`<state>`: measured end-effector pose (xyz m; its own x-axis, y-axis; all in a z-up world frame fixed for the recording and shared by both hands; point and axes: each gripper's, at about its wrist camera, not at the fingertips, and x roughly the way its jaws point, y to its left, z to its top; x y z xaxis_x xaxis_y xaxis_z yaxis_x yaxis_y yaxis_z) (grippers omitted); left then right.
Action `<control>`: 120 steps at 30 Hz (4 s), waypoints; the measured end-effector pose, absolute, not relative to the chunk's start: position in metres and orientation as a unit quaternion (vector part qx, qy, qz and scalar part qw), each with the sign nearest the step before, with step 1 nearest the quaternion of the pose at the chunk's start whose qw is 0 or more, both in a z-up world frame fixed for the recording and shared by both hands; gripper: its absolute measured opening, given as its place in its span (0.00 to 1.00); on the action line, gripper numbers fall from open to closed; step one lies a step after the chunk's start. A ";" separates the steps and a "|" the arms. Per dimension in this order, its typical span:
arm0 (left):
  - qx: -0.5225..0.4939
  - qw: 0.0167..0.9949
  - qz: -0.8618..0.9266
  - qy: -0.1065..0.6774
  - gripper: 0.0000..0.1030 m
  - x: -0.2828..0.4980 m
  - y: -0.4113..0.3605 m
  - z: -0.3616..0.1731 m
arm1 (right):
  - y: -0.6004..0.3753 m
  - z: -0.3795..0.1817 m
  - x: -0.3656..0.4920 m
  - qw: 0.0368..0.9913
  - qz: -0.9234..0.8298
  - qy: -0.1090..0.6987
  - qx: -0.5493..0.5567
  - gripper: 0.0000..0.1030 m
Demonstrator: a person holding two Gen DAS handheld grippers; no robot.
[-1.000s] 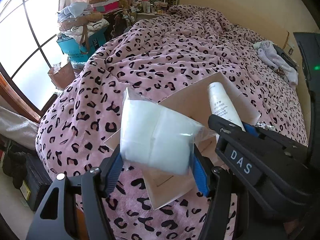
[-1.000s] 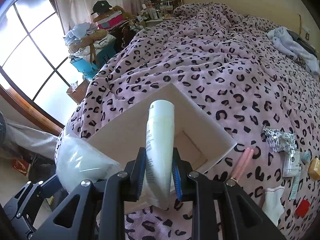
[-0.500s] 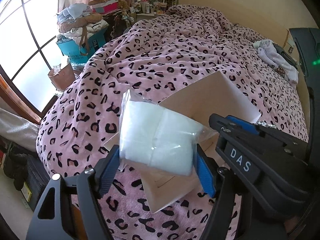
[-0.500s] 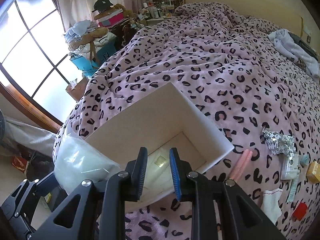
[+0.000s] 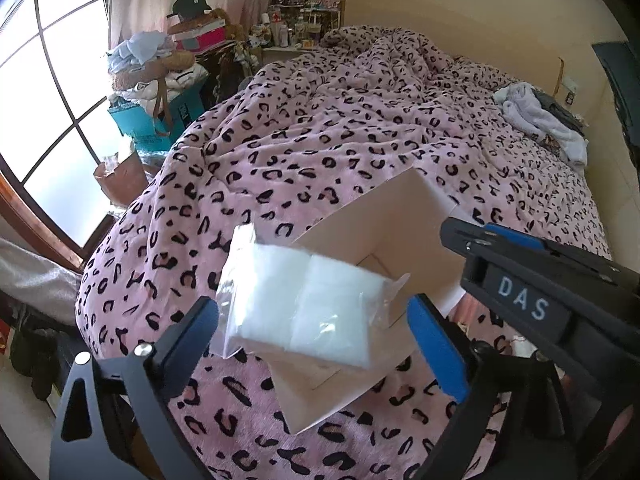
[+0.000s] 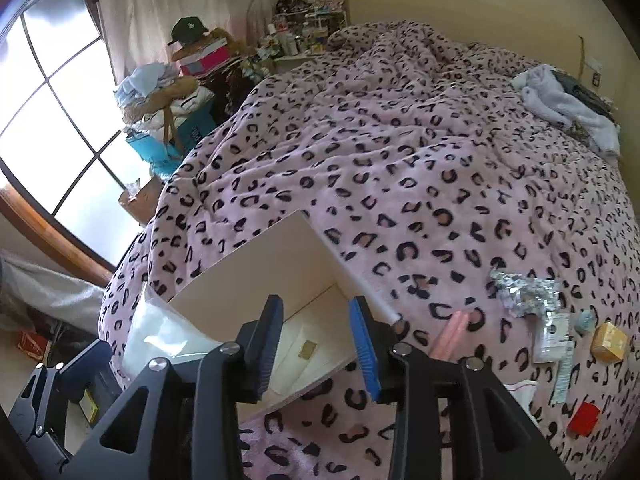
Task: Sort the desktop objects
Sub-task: 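Open the right tool to drop the lotion tube into the box while the left tool holds the pads, then open the left tool to drop the cotton pads into the box, then move both tools back over the remaining items on the bed, then grasp the white glove with the left tool while the right tool grasps the red case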
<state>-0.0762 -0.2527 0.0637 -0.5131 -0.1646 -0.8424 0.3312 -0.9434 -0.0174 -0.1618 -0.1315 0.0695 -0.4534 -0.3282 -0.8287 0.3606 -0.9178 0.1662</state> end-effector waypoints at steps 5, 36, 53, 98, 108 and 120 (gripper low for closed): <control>0.474 0.122 -0.867 0.094 1.00 -0.082 -0.246 0.059 | -0.115 0.078 -0.163 0.191 -0.859 0.003 0.475 0.36; 0.462 0.078 -0.877 0.101 1.00 -0.066 -0.202 0.081 | -0.010 0.095 -0.114 0.115 -0.884 -0.028 0.452 0.36; 0.467 -0.011 -0.882 0.054 1.00 -0.032 -0.054 0.067 | 0.169 0.054 -0.014 -0.005 -0.881 -0.095 0.463 0.36; 0.508 -0.055 -0.859 -0.022 1.00 -0.068 0.087 -0.063 | 0.298 -0.083 0.001 -0.093 -0.858 -0.197 0.465 0.36; 0.547 -0.031 -0.836 -0.012 1.00 -0.114 0.087 -0.111 | 0.327 -0.114 -0.056 -0.074 -0.850 -0.248 0.459 0.44; 0.567 -0.031 -0.823 -0.010 1.00 -0.135 0.097 -0.142 | 0.331 -0.138 -0.103 -0.096 -0.842 -0.222 0.482 0.66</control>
